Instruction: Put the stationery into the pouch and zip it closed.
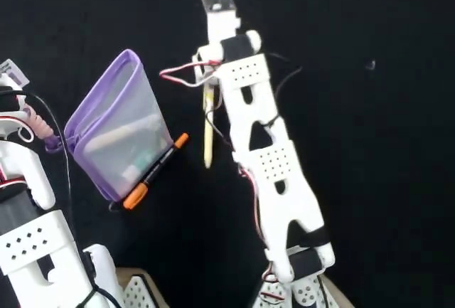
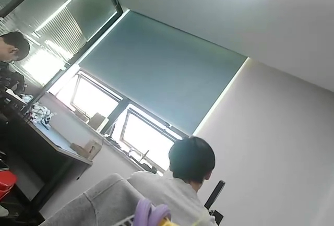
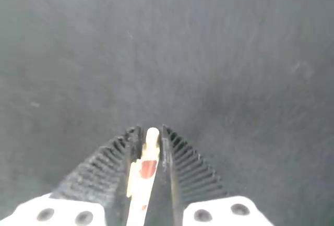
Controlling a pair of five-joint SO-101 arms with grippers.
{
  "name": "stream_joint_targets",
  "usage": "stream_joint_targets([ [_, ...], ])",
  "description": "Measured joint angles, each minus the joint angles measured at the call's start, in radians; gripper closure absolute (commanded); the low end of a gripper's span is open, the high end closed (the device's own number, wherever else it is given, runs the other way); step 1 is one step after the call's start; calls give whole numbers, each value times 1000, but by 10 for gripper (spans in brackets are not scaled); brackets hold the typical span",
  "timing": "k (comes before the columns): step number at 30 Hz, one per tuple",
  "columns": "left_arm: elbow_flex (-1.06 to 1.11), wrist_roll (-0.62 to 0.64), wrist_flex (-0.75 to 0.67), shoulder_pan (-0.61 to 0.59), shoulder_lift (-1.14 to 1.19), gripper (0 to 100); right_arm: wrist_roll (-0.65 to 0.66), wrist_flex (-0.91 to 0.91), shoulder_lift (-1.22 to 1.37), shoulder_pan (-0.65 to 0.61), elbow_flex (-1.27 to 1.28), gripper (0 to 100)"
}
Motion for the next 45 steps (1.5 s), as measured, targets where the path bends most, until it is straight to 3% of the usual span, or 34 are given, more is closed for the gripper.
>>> stream_joint_targets([
  [10,23,3,0,83,-6,970,23,-5,-315,3,0,987],
  [17,83,-2,0,138,-140,970,23,-5,-557,2,0,987],
  [22,94,-64,0,180,-207,970,23,-5,-718,-6,-15,987],
  [35,97,-97,0,193,-210,970,117,14,-1077,-301,-25,987],
  [45,115,-97,0,193,-210,970,117,15,-1099,-450,-25,987],
])
